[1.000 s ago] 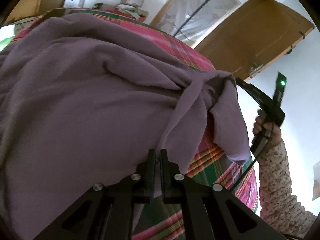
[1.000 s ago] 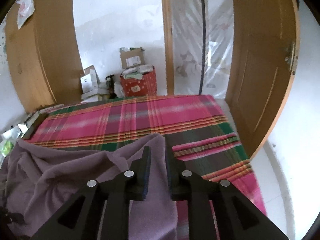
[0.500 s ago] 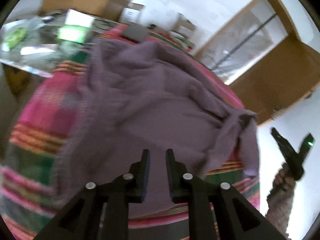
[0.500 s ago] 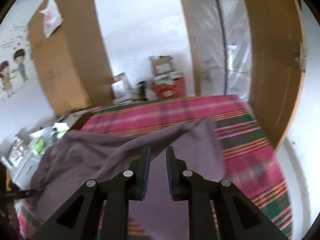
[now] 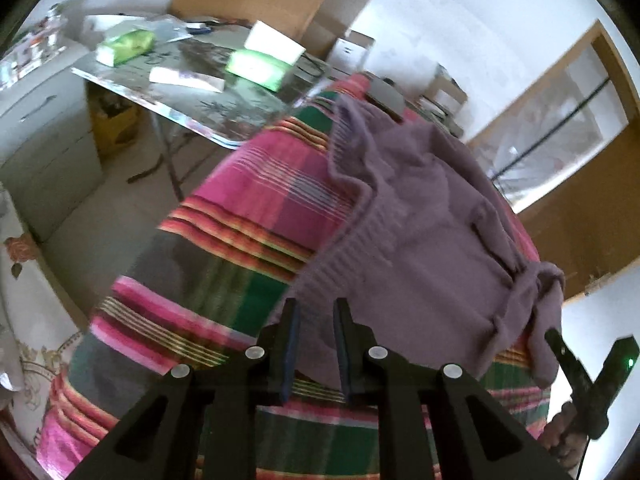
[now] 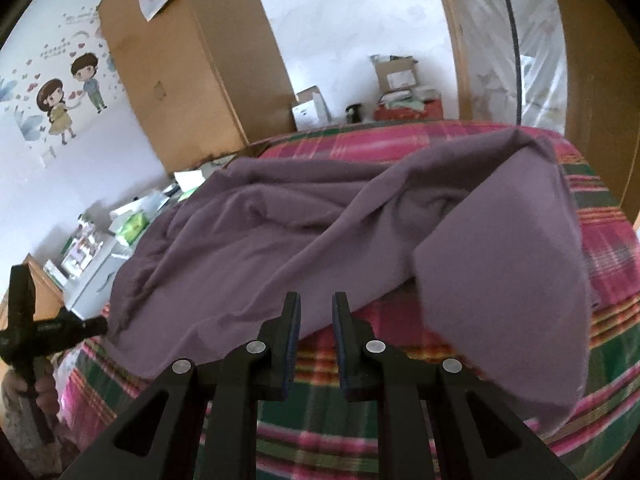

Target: Fold clothes

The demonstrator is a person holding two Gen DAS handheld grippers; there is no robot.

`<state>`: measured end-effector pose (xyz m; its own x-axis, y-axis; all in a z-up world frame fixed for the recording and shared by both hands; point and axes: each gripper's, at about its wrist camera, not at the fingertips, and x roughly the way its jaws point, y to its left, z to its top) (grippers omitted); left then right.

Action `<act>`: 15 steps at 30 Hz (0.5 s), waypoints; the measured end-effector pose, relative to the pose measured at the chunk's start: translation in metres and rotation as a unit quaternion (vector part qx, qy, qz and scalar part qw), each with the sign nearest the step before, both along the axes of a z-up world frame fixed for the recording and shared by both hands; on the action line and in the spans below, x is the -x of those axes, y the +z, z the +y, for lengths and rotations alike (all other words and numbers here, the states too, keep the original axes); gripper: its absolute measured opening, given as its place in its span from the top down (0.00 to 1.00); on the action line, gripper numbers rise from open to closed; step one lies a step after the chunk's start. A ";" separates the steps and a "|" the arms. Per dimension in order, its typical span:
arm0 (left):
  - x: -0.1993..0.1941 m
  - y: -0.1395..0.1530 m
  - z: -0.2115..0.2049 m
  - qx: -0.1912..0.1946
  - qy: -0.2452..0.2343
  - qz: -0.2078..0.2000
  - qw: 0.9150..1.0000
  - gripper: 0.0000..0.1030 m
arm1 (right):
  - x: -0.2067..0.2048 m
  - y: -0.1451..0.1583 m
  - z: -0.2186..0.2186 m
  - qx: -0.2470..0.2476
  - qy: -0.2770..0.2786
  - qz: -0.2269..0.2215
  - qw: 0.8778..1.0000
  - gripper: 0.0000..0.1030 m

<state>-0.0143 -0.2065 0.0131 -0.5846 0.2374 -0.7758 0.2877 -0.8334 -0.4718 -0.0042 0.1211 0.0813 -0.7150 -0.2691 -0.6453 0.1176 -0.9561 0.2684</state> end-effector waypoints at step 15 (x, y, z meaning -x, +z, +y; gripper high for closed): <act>0.028 0.007 -0.005 -0.012 -0.027 0.024 0.999 0.60 | -0.002 -0.014 -0.033 0.092 0.016 -0.030 0.995 0.49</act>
